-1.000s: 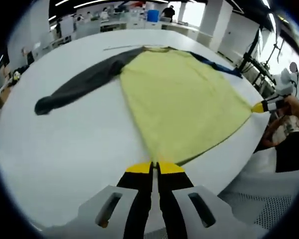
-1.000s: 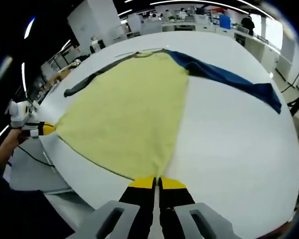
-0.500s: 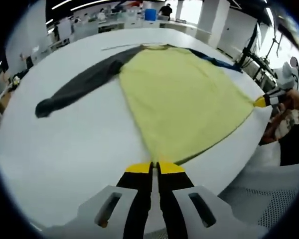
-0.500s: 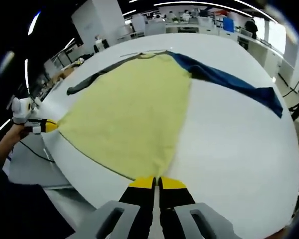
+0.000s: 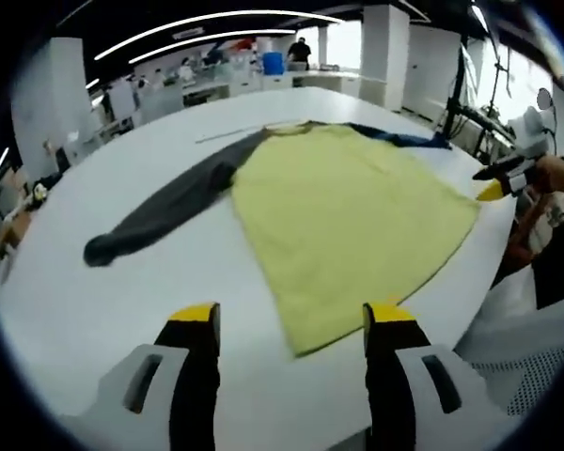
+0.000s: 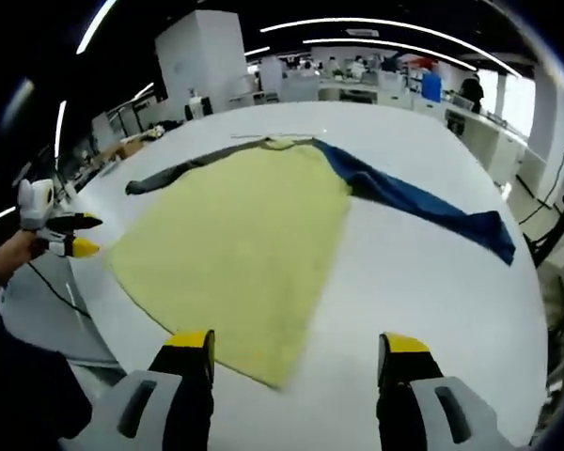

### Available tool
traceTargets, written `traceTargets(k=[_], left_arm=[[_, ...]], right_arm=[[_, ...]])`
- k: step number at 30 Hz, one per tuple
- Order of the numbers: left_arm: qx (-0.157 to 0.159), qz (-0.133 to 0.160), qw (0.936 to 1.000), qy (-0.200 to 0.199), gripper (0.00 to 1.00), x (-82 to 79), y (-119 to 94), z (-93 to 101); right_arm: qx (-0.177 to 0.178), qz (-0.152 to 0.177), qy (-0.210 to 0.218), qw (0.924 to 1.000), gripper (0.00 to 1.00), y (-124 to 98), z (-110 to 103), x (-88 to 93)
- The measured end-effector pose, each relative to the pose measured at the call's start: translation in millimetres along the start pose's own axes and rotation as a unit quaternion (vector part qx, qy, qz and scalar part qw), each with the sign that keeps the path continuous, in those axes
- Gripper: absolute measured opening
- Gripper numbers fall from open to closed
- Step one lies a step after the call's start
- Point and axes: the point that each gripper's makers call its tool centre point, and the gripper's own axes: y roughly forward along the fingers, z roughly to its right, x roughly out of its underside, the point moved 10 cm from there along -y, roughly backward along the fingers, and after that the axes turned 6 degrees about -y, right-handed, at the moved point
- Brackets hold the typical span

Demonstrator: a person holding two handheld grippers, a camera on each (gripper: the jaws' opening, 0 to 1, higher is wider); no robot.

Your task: Fold the garment on the visible template until the final outline fits inside the template.

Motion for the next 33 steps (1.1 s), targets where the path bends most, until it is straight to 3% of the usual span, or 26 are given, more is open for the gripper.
traceTargets(k=[5,12,23,28,33], left_arm=[[0.006,0.019,0.9998,-0.007,0.75,-4.1,1.6,0.4],[0.011,0.022,0.9997,-0.002,0.85,-6.7,5.2,-0.5],[0.039,0.039,0.9983,0.018,0.98,-16.4,11.9,3.6],[0.045,0.043,0.9976,0.031,0.99,-23.1,12.8,8.5],[0.052,0.043,0.9970,0.039,0.99,-26.5,14.3,12.5]], right_arm=[[0.006,0.028,-0.004,0.9996,0.78,-1.9,7.6,-5.4],[0.052,0.032,0.006,0.9981,0.77,-3.3,38.7,-9.5],[0.118,0.050,0.009,0.9916,0.69,-14.2,97.3,-25.0],[0.151,0.066,0.005,0.9864,0.63,-17.8,124.3,-35.3],[0.171,0.060,0.011,0.9833,0.55,-11.0,149.8,-34.2]])
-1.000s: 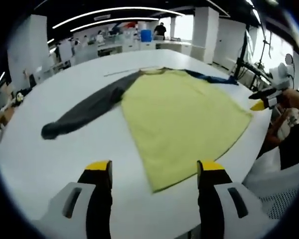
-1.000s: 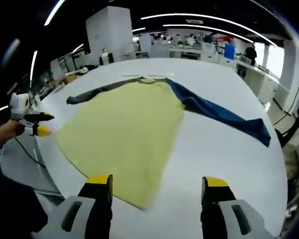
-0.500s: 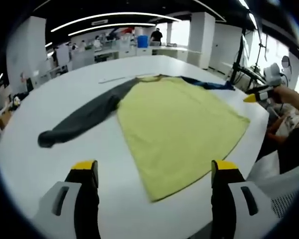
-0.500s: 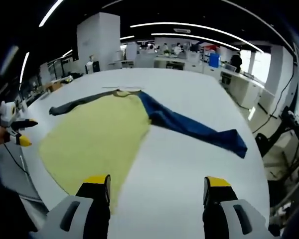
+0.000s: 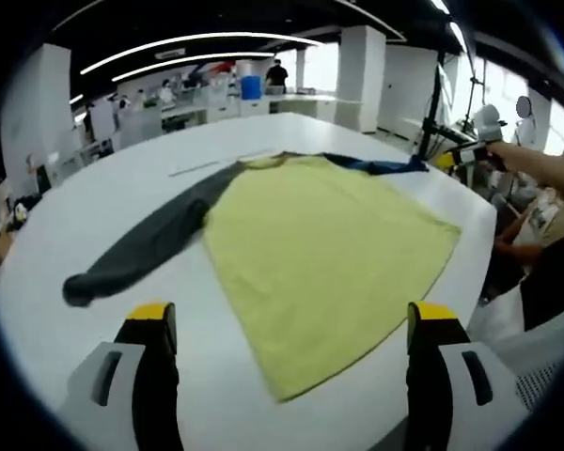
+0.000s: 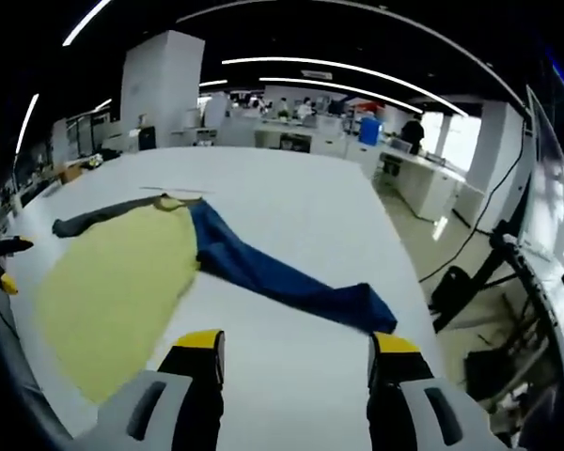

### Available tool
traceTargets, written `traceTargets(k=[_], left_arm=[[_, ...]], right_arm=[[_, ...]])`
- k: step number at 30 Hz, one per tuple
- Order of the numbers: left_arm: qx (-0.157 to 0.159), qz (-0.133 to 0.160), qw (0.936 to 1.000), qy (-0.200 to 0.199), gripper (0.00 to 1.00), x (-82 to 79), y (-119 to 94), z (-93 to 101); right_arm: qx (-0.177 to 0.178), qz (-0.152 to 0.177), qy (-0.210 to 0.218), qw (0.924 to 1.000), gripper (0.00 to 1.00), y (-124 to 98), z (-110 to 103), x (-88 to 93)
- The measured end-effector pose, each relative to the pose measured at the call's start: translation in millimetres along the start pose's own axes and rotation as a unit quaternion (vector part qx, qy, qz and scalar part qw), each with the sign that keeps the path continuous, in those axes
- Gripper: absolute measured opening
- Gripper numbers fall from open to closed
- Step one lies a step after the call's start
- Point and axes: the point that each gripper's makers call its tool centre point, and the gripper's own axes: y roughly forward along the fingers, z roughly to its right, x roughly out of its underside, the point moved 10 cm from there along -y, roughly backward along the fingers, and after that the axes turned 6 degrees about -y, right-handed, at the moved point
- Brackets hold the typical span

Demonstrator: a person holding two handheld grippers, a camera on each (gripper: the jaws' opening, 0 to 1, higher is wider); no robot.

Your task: Fold the garment on the visible template until the final outline fits inside the template.

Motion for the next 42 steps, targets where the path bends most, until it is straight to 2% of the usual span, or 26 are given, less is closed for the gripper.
traceTargets(k=[6,10,14,16,17,21,23,26,29,31,34,38,42], left_arm=[[-0.008,-0.004,1.0000,0.000,0.98,-1.5,1.0,1.7],[-0.015,-0.010,0.9998,-0.003,0.96,-1.6,0.9,4.1],[-0.022,-0.017,0.9996,0.001,0.94,-2.3,2.4,4.8],[-0.021,-0.005,0.9998,-0.004,0.94,-4.8,3.1,5.2],[-0.016,0.015,0.9997,-0.013,0.94,-8.2,3.3,6.3],[-0.021,0.022,0.9995,-0.012,0.93,-10.5,2.5,5.6],[-0.022,0.020,0.9995,-0.014,0.91,-10.1,2.8,4.1],[-0.028,0.010,0.9994,-0.019,0.88,-6.2,3.7,0.1],[-0.035,0.005,0.9992,-0.019,0.86,-4.6,2.8,-2.8],[-0.038,0.006,0.9990,-0.022,0.85,-4.1,1.4,-5.3],[-0.043,-0.002,0.9988,-0.023,0.84,-2.7,0.7,-8.2],[-0.049,-0.006,0.9985,-0.023,0.83,-3.2,1.6,-10.1],[-0.047,0.001,0.9986,-0.026,0.83,-6.7,2.2,-8.5]], right_arm=[[0.008,-0.004,0.008,0.9999,0.47,22.6,19.2,3.3],[0.014,-0.015,-0.002,0.9998,0.39,37.4,28.9,4.9],[0.019,-0.007,-0.005,0.9998,0.34,43.5,30.5,0.4],[0.021,-0.007,-0.015,0.9996,0.32,48.3,31.4,-1.1],[0.024,-0.010,-0.026,0.9993,0.31,50.3,32.3,-1.4],[0.030,-0.023,-0.031,0.9988,0.28,58.5,33.1,-1.5],[0.050,-0.031,-0.051,0.9969,0.24,60.7,35.1,-1.3],[0.054,-0.036,-0.041,0.9971,0.20,65.7,36.1,0.3],[0.063,-0.046,-0.052,0.9956,0.19,70.4,39.4,2.1],[0.063,-0.046,-0.054,0.9955,0.16,72.2,41.2,2.5],[0.074,-0.058,-0.078,0.9925,0.10,75.4,44.4,4.2],[0.077,-0.053,-0.066,0.9934,0.00,76.6,50.9,4.8],[0.078,-0.045,-0.061,0.9941,0.00,71.8,57.4,1.3]])
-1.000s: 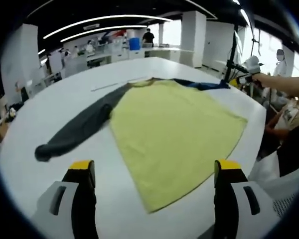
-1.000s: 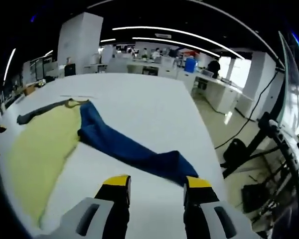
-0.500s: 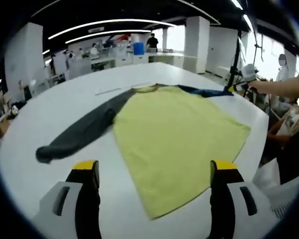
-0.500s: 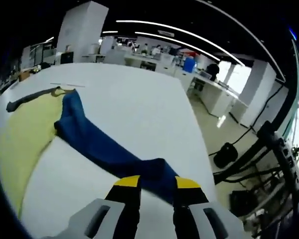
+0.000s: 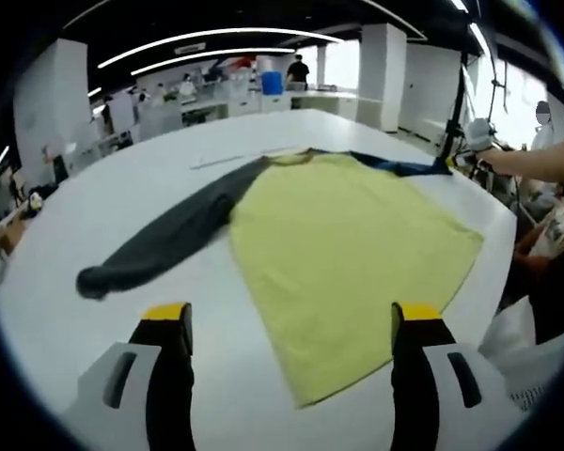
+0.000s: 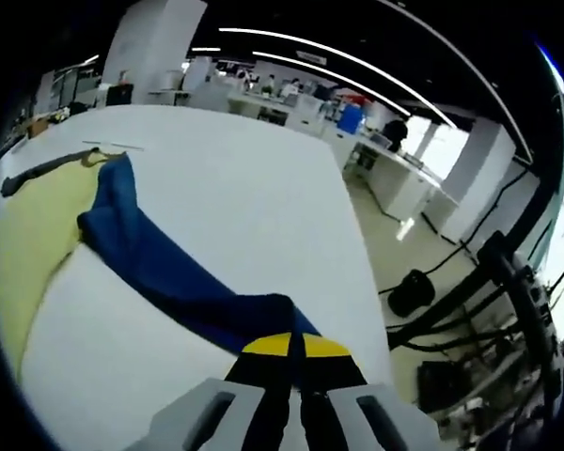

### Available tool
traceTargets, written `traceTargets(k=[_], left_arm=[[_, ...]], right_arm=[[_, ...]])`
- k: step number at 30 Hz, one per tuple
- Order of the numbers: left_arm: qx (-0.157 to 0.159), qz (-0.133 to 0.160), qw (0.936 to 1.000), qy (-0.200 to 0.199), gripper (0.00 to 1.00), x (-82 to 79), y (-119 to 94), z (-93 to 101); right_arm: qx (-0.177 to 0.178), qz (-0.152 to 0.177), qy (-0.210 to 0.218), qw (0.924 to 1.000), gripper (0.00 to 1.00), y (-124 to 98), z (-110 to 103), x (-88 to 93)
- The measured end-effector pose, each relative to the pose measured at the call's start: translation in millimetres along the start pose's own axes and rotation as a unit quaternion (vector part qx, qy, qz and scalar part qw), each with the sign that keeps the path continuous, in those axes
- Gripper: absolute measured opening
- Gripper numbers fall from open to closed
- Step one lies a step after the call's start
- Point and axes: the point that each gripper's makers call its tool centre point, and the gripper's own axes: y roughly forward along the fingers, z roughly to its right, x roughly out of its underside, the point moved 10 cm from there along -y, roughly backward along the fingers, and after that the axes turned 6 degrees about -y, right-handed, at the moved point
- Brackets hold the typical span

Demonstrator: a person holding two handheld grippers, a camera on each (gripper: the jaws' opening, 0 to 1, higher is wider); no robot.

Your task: Fold the garment on the visible template until the final outline fits inside the template.

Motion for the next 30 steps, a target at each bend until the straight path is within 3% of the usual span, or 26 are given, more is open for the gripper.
traceTargets(k=[4,7,15,25,27,30], left_arm=[[0.006,0.003,1.0000,-0.004,0.84,-0.8,0.2,1.4],[0.004,0.022,0.9997,-0.012,0.84,-2.4,-1.3,-1.2],[0.000,0.017,0.9998,-0.005,0.84,-3.0,-2.6,-3.3],[-0.004,0.005,1.0000,-0.002,0.84,-1.8,-2.8,-5.2],[-0.008,0.002,1.0000,-0.002,0.84,-1.3,-3.5,-6.7],[-0.010,0.001,0.9999,-0.002,0.84,-0.9,-4.9,-8.1]], right_arm=[[0.007,0.006,0.000,1.0000,0.00,-1.8,10.4,-3.4],[0.012,-0.019,0.008,0.9997,0.00,0.9,21.4,-2.4],[0.012,-0.050,0.030,0.9982,0.00,17.4,47.8,1.3],[-0.010,-0.090,-0.013,0.9958,0.00,40.0,48.2,7.0],[-0.016,-0.101,-0.005,0.9948,0.00,41.8,47.6,9.0],[-0.035,-0.149,0.033,0.9877,0.00,38.4,45.4,12.6]])
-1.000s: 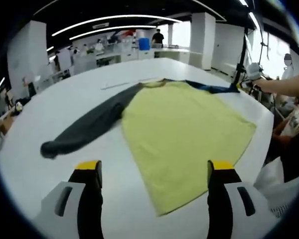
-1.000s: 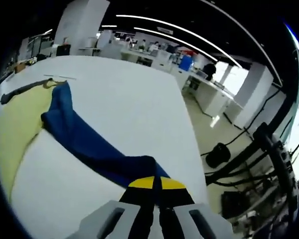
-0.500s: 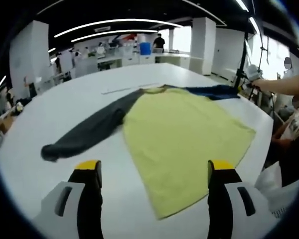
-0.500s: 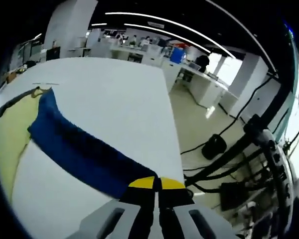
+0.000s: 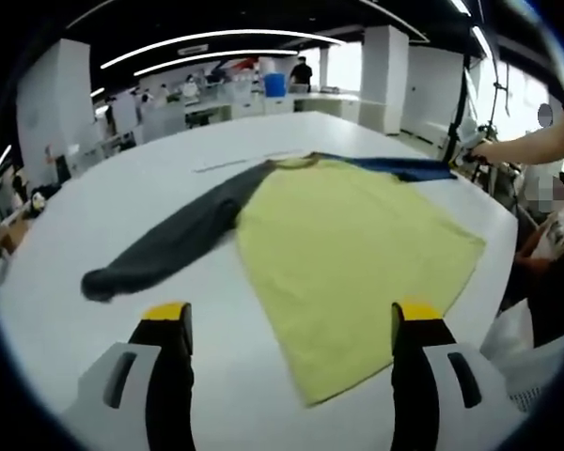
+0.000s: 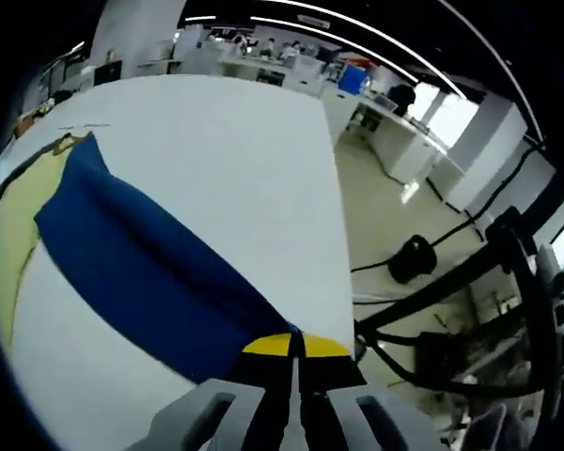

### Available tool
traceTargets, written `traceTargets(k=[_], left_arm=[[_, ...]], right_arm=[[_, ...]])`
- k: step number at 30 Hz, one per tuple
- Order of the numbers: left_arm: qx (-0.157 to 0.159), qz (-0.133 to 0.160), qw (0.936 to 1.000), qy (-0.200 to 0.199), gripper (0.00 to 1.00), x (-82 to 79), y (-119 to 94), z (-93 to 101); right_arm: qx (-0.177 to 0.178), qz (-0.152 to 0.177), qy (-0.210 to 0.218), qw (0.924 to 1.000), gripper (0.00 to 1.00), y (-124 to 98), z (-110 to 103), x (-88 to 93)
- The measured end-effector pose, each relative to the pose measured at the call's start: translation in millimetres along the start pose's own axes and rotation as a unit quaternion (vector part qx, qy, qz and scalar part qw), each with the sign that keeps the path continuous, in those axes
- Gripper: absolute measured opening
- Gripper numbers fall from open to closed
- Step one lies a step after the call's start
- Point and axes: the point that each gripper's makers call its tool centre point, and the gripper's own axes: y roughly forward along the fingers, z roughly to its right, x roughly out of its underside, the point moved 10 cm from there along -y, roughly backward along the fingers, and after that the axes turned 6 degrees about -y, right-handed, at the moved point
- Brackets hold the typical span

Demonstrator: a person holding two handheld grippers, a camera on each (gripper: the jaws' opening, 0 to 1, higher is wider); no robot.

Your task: Fold the garment on the visible template until the final outline fits inside the template.

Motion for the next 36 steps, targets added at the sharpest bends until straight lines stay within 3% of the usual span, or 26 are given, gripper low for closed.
traceTargets(k=[1,7,10,12,14,17,27,29,33,36], left_arm=[[-0.001,0.001,1.0000,0.000,0.84,0.1,-0.5,-0.3],[-0.004,-0.003,1.0000,0.002,0.84,1.4,-1.0,-2.2],[-0.004,0.000,1.0000,0.001,0.84,1.1,0.0,-1.8],[-0.003,-0.002,1.0000,0.002,0.84,0.8,1.0,-0.2],[-0.005,-0.002,1.0000,0.004,0.84,0.5,2.1,1.0],[-0.002,0.001,1.0000,0.005,0.84,-1.0,1.5,2.4],[-0.010,0.000,0.9999,0.002,0.83,2.2,-1.8,-1.6],[-0.010,0.000,1.0000,0.000,0.82,2.6,-2.6,-2.3],[0.001,0.016,0.9997,-0.017,0.83,-1.8,-5.1,-2.4],[-0.004,0.018,0.9998,-0.006,0.84,-4.9,-6.0,-0.7]], right_arm=[[0.002,0.008,-0.005,1.0000,0.00,-1.5,2.1,-3.0],[-0.037,-0.049,0.001,0.9982,0.00,-9.6,9.2,-7.2],[-0.034,-0.017,-0.035,0.9986,0.00,-10.7,11.9,-13.7],[-0.031,-0.020,-0.031,0.9988,0.00,-10.3,11.5,-11.5],[-0.018,-0.008,-0.010,0.9998,0.03,-10.9,13.9,-10.0],[-0.015,0.013,0.017,0.9997,0.18,-16.3,14.2,-7.6],[-0.071,-0.005,0.078,0.9944,0.22,-28.2,-10.8,12.1],[-0.071,-0.029,0.096,0.9924,0.23,-28.5,-15.5,16.9],[-0.064,-0.040,0.098,0.9924,0.26,-25.6,-16.3,19.7],[-0.072,-0.034,0.137,0.9874,0.22,-31.9,-23.8,21.2]])
